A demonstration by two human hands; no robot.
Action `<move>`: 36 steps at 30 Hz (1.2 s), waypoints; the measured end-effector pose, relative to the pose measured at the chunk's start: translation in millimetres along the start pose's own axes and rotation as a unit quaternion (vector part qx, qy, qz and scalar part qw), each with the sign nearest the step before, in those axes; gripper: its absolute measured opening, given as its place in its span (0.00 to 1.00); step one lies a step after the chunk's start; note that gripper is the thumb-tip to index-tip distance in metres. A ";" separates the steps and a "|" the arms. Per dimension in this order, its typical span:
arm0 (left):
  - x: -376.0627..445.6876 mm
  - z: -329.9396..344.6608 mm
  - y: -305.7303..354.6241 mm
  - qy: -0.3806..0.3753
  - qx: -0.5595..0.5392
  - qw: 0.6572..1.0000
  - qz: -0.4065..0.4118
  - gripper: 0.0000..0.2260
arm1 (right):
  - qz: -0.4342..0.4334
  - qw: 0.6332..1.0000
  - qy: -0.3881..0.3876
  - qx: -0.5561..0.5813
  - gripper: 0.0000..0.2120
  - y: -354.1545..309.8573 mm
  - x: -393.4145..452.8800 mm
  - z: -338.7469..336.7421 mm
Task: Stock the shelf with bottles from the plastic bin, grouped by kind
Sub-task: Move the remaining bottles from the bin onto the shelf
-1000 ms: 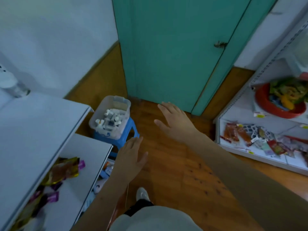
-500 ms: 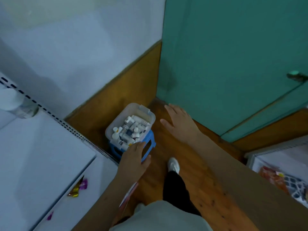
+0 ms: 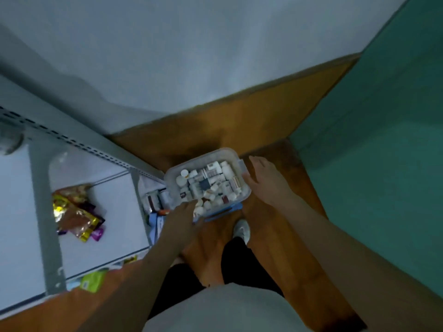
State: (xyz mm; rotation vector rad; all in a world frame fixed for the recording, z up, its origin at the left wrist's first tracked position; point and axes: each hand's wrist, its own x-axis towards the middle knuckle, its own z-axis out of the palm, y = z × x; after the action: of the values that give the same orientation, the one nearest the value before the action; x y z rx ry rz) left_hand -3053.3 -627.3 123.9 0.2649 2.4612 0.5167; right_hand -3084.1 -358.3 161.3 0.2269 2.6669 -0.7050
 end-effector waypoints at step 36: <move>273.9 179.4 -111.2 0.023 -0.028 0.930 -0.365 0.18 | 0.130 0.971 -0.152 -0.133 0.23 78.8 204.9 302.7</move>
State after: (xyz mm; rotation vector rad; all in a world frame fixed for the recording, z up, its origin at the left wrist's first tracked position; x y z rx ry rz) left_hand -3172.0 -590.8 -198.9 -0.6753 2.3534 0.2591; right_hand -3158.6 -430.7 -197.9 0.3560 2.3459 -0.2711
